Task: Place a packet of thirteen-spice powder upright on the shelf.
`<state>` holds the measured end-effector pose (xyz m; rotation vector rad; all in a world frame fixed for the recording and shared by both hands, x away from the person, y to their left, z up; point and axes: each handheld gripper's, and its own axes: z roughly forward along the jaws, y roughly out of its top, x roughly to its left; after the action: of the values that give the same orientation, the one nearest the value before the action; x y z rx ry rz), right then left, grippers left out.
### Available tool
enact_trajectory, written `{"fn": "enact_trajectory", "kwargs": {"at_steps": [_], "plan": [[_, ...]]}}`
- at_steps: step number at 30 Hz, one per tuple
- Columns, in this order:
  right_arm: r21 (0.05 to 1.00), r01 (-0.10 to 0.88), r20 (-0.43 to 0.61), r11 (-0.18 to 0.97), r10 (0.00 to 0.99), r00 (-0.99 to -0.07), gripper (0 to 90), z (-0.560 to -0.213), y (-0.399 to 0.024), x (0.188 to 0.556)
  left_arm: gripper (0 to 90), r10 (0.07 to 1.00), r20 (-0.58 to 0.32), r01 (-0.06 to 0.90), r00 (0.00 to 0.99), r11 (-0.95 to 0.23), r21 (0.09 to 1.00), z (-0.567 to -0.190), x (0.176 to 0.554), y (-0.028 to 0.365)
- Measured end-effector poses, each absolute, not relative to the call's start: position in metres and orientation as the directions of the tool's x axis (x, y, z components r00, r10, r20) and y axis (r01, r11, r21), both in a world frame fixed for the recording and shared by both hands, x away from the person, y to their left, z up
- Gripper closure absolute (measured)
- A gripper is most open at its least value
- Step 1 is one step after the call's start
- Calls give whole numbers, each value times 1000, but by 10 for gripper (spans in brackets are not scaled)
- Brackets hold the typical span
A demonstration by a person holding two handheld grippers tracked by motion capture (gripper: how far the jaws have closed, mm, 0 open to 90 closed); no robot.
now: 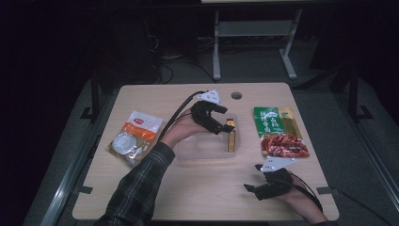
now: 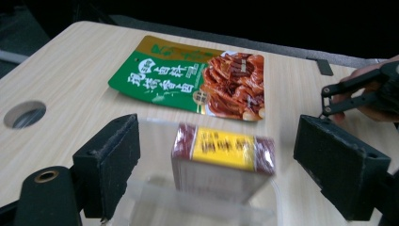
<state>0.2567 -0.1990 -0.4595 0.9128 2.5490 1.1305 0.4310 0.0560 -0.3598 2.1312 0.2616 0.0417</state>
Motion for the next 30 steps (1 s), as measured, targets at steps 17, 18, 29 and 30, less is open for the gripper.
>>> {"fn": "enact_trajectory", "kwargs": {"at_steps": [17,18,29,30], "plan": [[721,456,54,522,613,-788,159,-461,-198,258,146,278,-57,214,959,-576,789,-352,386,107],[721,456,54,522,614,-788,159,-461,-198,258,147,287,-55,218,956,-575,788,-353,381,110],[727,456,58,514,615,-787,159,-461,-198,258,150,326,-40,230,944,-571,788,-368,337,144],[727,455,58,514,615,-786,159,-461,-198,257,151,329,-43,233,943,-566,791,-370,335,147]]}}
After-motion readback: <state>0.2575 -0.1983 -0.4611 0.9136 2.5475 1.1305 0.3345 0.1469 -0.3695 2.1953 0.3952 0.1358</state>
